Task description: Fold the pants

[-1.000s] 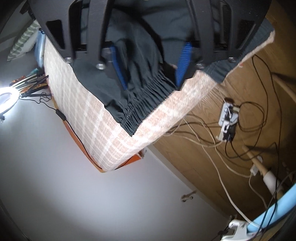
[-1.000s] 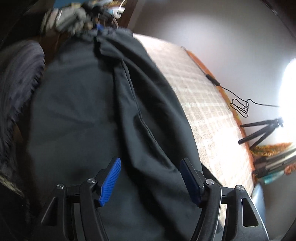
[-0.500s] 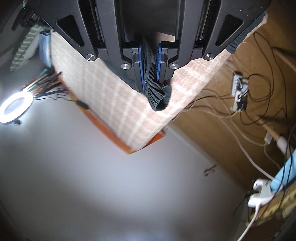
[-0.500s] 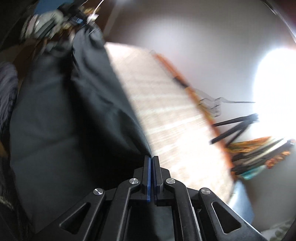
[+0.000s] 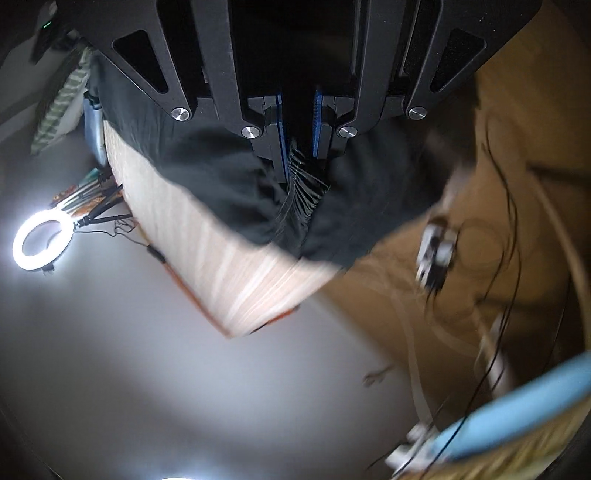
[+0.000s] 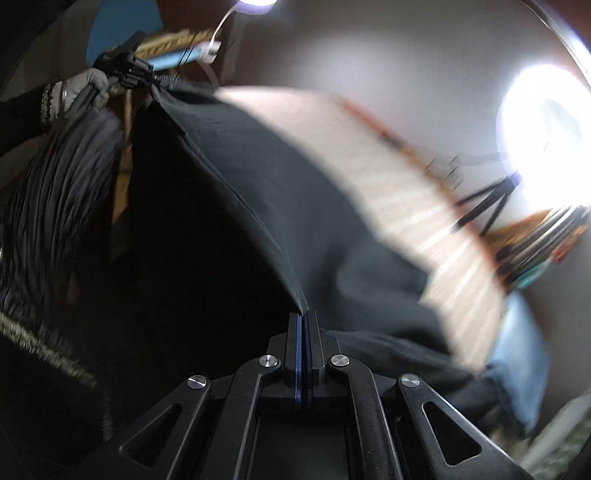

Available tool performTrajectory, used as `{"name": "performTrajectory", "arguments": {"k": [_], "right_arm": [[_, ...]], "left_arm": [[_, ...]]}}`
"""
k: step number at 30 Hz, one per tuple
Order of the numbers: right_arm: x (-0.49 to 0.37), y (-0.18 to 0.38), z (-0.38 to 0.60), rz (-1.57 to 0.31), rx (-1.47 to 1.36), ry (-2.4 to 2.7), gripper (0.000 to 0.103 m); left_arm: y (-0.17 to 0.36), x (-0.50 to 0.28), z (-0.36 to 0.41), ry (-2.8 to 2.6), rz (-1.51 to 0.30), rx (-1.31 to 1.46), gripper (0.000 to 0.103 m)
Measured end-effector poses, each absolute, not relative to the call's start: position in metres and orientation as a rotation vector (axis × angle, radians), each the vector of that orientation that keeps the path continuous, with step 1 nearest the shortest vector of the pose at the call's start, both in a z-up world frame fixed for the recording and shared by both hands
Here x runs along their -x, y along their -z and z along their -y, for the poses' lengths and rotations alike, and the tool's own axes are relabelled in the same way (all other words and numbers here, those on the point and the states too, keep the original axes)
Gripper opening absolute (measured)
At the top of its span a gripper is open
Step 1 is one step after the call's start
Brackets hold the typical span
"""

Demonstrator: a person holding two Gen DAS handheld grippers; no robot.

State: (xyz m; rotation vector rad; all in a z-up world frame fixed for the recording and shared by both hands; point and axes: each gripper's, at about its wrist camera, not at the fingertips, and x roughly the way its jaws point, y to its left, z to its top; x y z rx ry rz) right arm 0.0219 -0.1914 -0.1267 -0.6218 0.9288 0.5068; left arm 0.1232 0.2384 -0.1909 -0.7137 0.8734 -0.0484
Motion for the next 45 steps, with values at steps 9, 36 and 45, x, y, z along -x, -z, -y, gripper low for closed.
{"name": "performTrajectory", "arguments": {"k": [9,36,45], "right_arm": [[-0.012,0.148,0.189,-1.001,0.576,-0.544,0.0],[-0.016,0.155,0.177,-1.011,0.396,-0.537,0.028],[0.003,0.122,0.255,-0.9,0.088,-0.317,0.04]], "left_arm": [[0.197,-0.118,-0.245,0.026,-0.845,0.697,0.009],[0.188,-0.099,-0.282,-0.064,-0.925,0.577,0.03],[0.13,-0.088,-0.274,-0.101,-0.864,0.434,0.03]]}}
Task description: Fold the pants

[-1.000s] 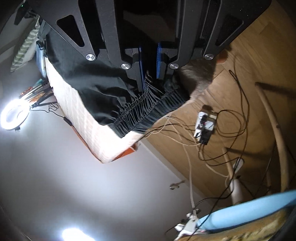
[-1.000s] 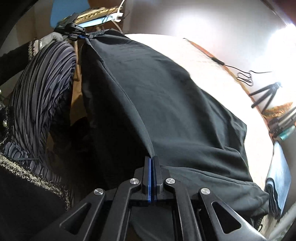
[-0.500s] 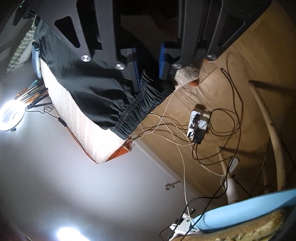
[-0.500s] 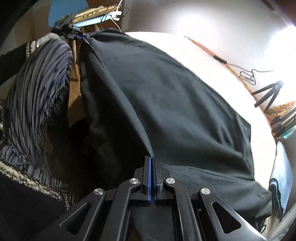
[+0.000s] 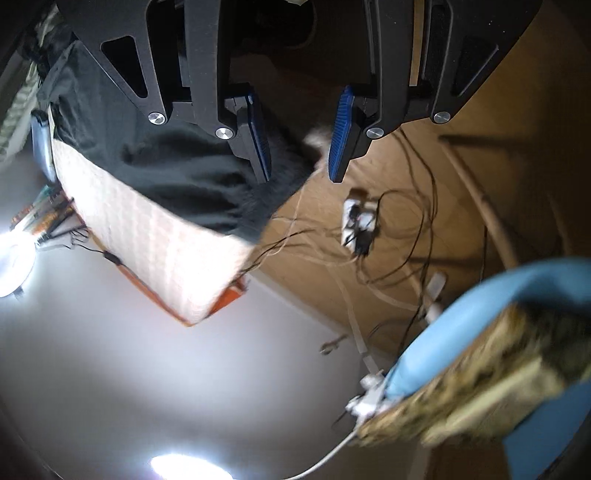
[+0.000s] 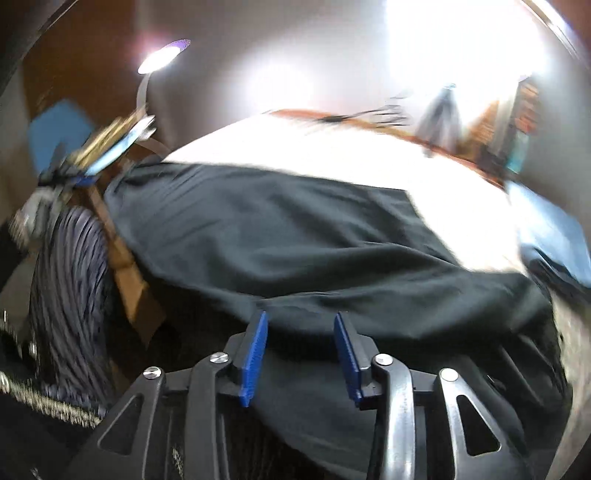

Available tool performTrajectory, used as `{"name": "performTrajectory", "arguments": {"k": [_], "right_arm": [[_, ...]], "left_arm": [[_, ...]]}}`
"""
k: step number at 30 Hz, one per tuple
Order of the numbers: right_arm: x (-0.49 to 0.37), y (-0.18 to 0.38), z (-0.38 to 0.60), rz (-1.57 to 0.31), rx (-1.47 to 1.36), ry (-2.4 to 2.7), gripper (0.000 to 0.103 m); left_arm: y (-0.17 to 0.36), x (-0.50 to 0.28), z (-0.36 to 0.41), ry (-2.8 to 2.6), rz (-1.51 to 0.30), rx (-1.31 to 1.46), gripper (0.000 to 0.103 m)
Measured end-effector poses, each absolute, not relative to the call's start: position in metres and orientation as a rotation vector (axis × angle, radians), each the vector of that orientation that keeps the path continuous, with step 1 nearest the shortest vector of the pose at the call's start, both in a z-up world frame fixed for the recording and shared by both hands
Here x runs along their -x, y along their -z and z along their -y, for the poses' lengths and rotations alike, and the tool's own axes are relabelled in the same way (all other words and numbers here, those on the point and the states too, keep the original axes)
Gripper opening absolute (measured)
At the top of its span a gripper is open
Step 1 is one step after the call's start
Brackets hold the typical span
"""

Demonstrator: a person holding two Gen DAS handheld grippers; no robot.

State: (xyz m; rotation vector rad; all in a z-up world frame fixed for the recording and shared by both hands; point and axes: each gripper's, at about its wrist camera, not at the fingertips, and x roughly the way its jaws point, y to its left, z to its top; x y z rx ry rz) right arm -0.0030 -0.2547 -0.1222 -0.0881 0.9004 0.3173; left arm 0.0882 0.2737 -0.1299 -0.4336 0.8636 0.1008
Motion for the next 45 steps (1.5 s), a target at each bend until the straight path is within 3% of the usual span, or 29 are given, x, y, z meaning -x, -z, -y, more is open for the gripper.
{"name": "performTrajectory", "arguments": {"k": [14,17,19,21,25,35,45], "right_arm": [[0.034,0.13,0.394,-0.895,-0.214,0.139,0.041],[0.045,0.136,0.414,-0.891,-0.257,0.2,0.041],[0.052,0.139,0.426,-0.89,-0.278,0.253,0.053],[0.062,0.141,0.439,-0.879,-0.293,0.297,0.06],[0.078,0.144,0.459,-0.871,-0.309,0.386,0.064],[0.108,0.159,0.511,-0.84,-0.446,0.482,0.066],[0.092,0.179,0.521,-0.879,-0.44,0.428,0.066]], "left_arm": [[0.029,-0.162,-0.037,0.566,-0.886,0.151,0.03],[0.02,-0.172,0.025,0.7,-0.906,0.101,0.045],[0.02,-0.177,0.072,0.8,-0.926,0.063,0.046],[0.024,-0.181,0.108,0.869,-0.955,0.054,0.046],[0.044,-0.184,0.192,1.004,-1.046,0.04,0.046],[0.108,-0.186,0.372,1.159,-1.217,-0.025,0.046],[0.173,-0.201,0.434,1.116,-1.386,0.044,0.05]]}}
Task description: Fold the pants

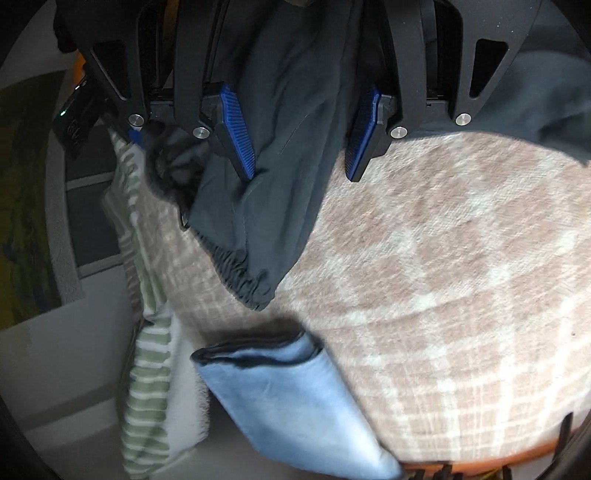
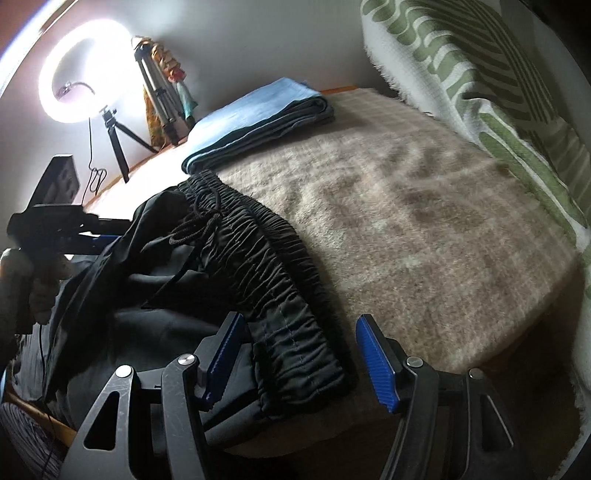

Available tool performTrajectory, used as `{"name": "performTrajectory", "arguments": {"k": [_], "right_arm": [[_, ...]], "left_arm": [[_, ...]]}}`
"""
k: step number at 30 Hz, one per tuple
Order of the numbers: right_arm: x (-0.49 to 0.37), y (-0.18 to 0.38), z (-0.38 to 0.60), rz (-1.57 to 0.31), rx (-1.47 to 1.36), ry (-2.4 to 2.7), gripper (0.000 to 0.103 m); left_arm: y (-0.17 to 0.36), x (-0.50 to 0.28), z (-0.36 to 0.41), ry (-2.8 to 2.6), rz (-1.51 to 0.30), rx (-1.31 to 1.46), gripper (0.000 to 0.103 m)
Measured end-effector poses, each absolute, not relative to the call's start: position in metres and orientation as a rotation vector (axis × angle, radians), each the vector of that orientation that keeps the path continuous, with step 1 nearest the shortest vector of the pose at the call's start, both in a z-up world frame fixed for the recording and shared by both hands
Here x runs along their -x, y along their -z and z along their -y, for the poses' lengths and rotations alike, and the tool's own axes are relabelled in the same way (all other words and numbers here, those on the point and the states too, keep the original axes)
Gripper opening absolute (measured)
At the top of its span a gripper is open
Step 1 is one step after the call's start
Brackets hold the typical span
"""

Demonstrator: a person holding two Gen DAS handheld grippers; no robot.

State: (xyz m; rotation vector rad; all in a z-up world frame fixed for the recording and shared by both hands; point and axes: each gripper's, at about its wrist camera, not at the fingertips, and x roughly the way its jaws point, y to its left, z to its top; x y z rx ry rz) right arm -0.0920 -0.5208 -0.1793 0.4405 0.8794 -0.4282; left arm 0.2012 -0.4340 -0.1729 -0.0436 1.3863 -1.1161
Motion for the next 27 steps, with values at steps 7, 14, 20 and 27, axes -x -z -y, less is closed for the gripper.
{"name": "performTrajectory", "arguments": {"k": [7,14,20,27], "right_arm": [[0.084,0.187,0.521,-0.911,-0.42,0.425,0.065],[0.084,0.187,0.522,-0.919,-0.423,0.426,0.066],[0.101,0.176,0.531,-0.865,-0.503,0.424,0.065],[0.15,0.155,0.561,-0.633,-0.831,0.281,0.066]], "left_arm": [[0.164,-0.19,0.44,1.184,-1.264,0.056,0.001],[0.099,-0.147,0.432,1.381,-1.08,0.076,0.001],[0.1,-0.063,0.439,1.556,-1.101,-0.07,0.001],[0.132,-0.01,0.449,1.6,-1.109,-0.261,0.001]]}}
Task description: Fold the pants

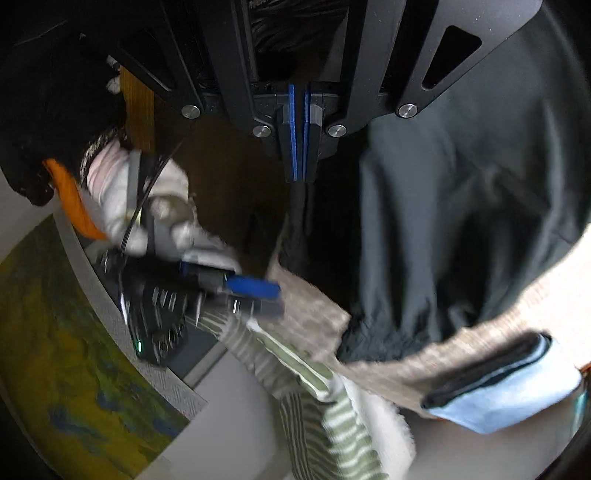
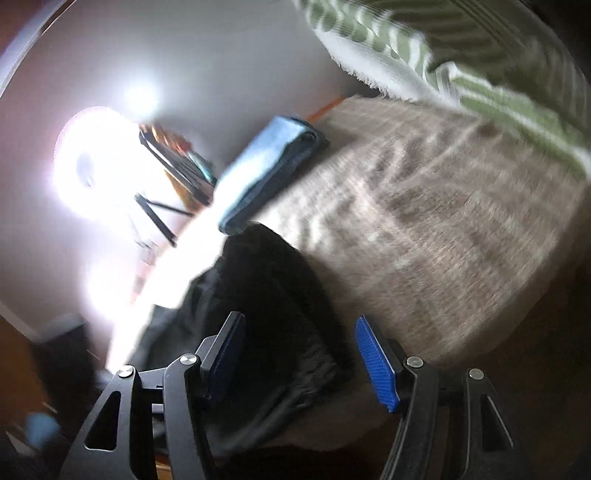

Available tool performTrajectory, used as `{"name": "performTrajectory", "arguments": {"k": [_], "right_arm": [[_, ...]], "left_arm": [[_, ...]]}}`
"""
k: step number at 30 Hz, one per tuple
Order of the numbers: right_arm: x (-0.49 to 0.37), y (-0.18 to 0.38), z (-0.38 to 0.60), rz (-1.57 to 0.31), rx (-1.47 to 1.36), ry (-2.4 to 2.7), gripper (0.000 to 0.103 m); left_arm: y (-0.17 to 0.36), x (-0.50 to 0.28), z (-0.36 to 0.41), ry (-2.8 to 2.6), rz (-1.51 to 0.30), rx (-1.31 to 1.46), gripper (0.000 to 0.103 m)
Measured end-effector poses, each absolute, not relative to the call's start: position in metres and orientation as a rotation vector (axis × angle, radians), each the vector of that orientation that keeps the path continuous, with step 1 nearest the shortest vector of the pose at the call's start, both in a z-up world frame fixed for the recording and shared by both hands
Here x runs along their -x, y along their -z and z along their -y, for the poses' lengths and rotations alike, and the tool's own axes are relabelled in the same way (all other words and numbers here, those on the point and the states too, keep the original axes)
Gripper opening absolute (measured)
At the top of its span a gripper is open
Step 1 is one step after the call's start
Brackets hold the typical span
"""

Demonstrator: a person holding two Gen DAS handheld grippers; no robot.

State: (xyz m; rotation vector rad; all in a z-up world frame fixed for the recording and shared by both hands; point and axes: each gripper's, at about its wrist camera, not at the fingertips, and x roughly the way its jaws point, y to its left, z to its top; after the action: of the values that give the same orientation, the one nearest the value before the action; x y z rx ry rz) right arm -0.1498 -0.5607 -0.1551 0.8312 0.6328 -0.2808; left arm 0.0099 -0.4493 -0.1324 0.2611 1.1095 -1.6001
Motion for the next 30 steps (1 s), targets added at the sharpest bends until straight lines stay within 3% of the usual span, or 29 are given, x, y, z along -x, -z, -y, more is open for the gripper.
{"name": "performTrajectory", "arguments": {"k": [3,5,9,10,11,12,13,14,17,18,19,20,21,27,30], "right_arm": [[0.138,0.148,0.561,-0.597,-0.877,0.216,0.066],[0.117,0.144,0.56,-0.61,-0.875,0.191,0.066],[0.067,0.141,0.555,-0.678,-0.847,0.152,0.067],[0.057,0.141,0.553,-0.7,-0.836,0.161,0.067],[0.045,0.142,0.551,-0.735,-0.82,0.171,0.067],[0.033,0.145,0.549,-0.776,-0.799,0.194,0.058],[0.024,0.148,0.548,-0.81,-0.783,0.215,0.036],[0.02,0.151,0.547,-0.836,-0.786,0.214,0.028],[0.021,0.151,0.544,-0.826,-0.821,0.2,0.017],[0.024,0.147,0.542,-0.818,-0.814,0.201,0.016],[0.029,0.14,0.541,-0.804,-0.81,0.199,0.015],[0.034,0.136,0.542,-0.793,-0.818,0.194,0.015],[0.038,0.131,0.543,-0.782,-0.834,0.189,0.015],[0.082,0.108,0.54,-0.716,-0.902,0.164,0.014],[0.115,0.128,0.533,-0.719,-0.942,0.199,0.014]], "left_arm": [[0.128,-0.01,0.443,1.557,-1.089,-0.299,0.001],[0.123,-0.014,0.436,1.509,-1.083,-0.331,0.008],[0.119,-0.021,0.407,1.415,-1.009,-0.407,0.033],[0.12,-0.022,0.402,1.4,-1.009,-0.431,0.045],[0.124,-0.02,0.394,1.367,-0.992,-0.475,0.05],[0.127,-0.015,0.387,1.347,-0.972,-0.512,0.053],[0.133,-0.011,0.384,1.336,-0.957,-0.558,0.053],[0.14,-0.005,0.383,1.33,-0.954,-0.602,0.053],[0.164,0.007,0.385,1.292,-0.914,-0.711,0.053],[0.168,0.007,0.385,1.287,-0.904,-0.729,0.051],[0.168,0.008,0.382,1.291,-0.884,-0.729,0.04],[0.167,0.004,0.381,1.307,-0.866,-0.712,0.027],[0.166,-0.001,0.38,1.32,-0.877,-0.697,0.001],[0.131,-0.023,0.355,1.4,-0.923,-0.522,0.002],[0.125,-0.015,0.342,1.449,-0.935,-0.524,0.002]]}}
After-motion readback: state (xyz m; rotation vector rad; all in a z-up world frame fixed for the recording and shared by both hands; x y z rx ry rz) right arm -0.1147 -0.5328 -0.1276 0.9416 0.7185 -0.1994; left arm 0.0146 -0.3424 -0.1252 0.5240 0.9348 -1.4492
